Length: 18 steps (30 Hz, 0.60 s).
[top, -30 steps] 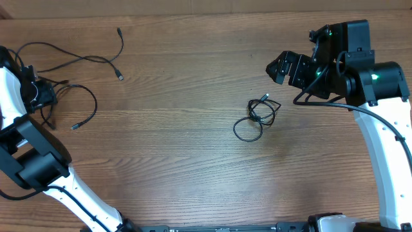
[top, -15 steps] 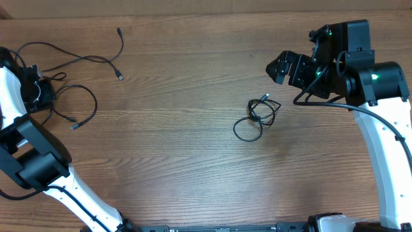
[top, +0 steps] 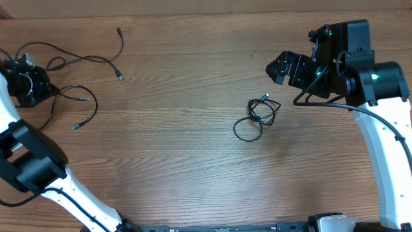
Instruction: Untangle cables
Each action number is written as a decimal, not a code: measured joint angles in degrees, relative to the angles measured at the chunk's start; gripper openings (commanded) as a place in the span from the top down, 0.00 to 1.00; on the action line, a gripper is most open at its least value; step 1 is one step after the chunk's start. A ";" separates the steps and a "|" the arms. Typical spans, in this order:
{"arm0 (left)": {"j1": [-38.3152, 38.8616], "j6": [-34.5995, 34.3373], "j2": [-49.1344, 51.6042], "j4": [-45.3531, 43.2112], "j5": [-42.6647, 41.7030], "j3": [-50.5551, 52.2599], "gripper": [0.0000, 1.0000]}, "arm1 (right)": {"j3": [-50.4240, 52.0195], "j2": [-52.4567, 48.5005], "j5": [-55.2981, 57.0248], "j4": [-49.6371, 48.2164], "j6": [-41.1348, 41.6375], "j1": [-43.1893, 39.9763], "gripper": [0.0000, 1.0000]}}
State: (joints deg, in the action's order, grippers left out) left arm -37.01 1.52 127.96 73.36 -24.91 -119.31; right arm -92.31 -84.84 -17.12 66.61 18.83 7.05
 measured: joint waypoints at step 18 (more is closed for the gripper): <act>2.51 -2.08 1.33 7.48 4.52 0.00 0.96 | 0.00 0.00 -0.74 -1.51 -0.50 0.00 0.00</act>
State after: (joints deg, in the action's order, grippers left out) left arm -34.50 -0.56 129.29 80.84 -20.38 -119.31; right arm -92.31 -84.84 -17.87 65.10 18.33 7.05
